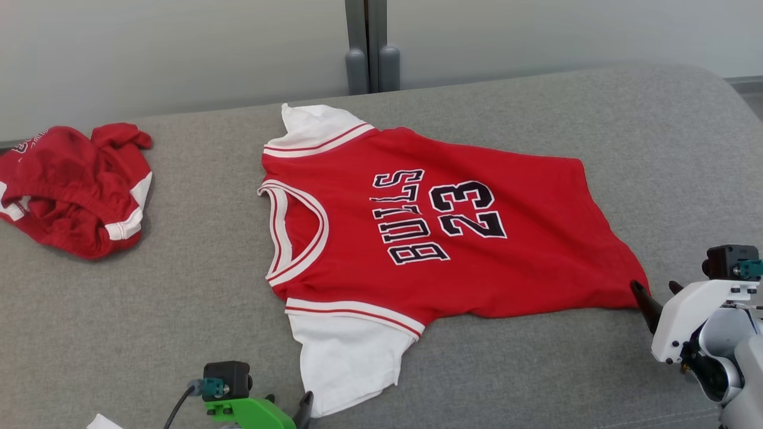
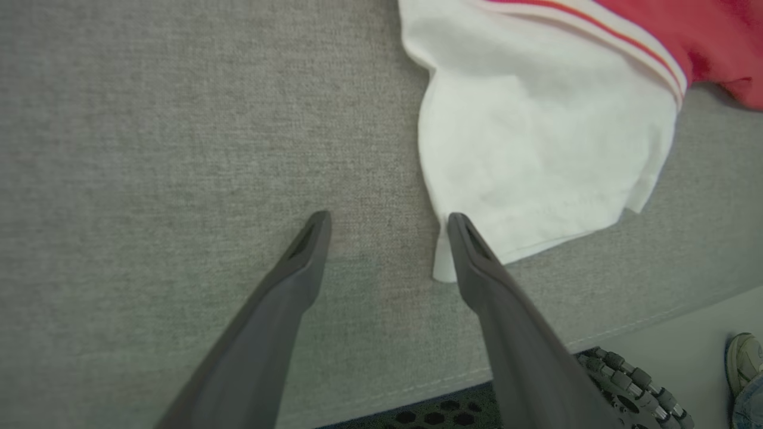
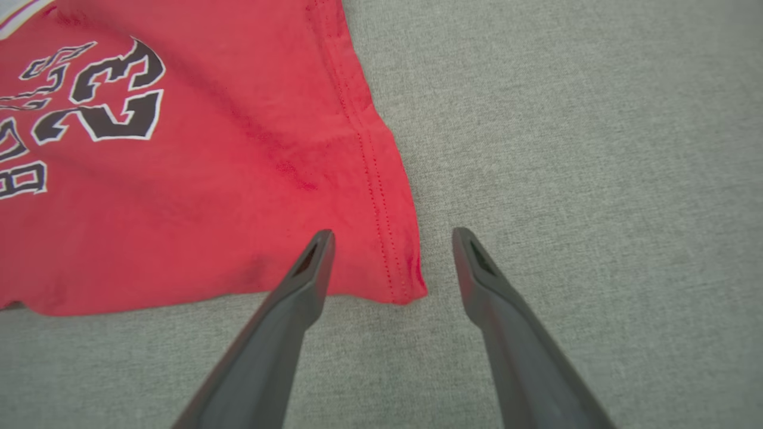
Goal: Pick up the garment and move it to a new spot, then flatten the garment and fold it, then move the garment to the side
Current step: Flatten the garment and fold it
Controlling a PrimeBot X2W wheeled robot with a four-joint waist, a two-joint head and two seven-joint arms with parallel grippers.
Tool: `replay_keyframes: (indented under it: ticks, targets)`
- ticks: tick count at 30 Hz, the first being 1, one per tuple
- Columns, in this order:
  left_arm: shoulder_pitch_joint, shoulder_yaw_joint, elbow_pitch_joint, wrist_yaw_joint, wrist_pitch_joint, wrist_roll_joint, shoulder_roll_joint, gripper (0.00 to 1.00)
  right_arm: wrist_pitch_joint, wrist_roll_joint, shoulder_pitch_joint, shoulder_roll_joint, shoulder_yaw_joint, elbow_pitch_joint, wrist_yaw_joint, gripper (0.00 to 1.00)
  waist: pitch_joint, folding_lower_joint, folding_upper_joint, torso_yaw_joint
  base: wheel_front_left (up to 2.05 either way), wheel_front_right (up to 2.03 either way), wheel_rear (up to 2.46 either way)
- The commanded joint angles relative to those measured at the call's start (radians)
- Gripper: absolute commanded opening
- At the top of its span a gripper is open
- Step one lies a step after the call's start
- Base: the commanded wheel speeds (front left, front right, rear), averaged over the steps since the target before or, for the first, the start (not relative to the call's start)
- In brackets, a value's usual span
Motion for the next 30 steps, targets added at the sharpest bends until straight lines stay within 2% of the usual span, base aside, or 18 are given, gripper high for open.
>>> replay_keyframes:
  ticks: [1, 5, 13, 22, 28, 30]
  targets:
    - [-0.007, -0.008, 0.002, 0.013, 0.012, -0.001, 0.003, 1.00, 0.009, 0.016, -0.022, -0.002, 0.004, 0.025, 0.000, 1.00, 0.025, 0.0000, -0.0001, 0.008, 0.00, 0.00, 0.00]
    - [-0.037, -0.031, 0.036, 0.035, 0.038, -0.002, 0.003, 1.00, 0.042, 0.039, -0.072, 0.005, 0.014, 0.114, 0.000, 1.00, 0.043, 0.0000, -0.0001, 0.018, 0.00, 0.00, 0.00]
    - [-0.066, -0.079, 0.103, 0.052, 0.091, 0.007, 0.002, 1.00, 0.075, 0.110, -0.127, 0.017, 0.071, 0.209, 0.000, 1.00, 0.063, 0.0000, -0.0001, 0.023, 0.00, 0.00, 0.00]
    - [-0.054, -0.164, 0.065, 0.004, 0.166, -0.034, -0.014, 1.00, 0.094, 0.168, -0.179, 0.011, 0.130, 0.280, 0.000, 1.00, 0.076, 0.0000, -0.0001, 0.018, 0.00, 0.00, 0.00]
    - [-0.032, -0.206, 0.028, 0.014, 0.203, -0.064, -0.008, 1.00, 0.071, 0.199, -0.197, 0.016, 0.175, 0.291, 0.000, 1.00, 0.074, 0.0000, -0.0001, 0.017, 0.00, 0.00, 0.00]
    - [-0.035, -0.206, 0.026, 0.024, 0.196, -0.068, -0.006, 0.93, 0.063, 0.209, -0.203, 0.015, 0.189, 0.296, 0.000, 0.97, 0.074, 0.0000, -0.0001, 0.017, 0.00, 0.00, 0.00]
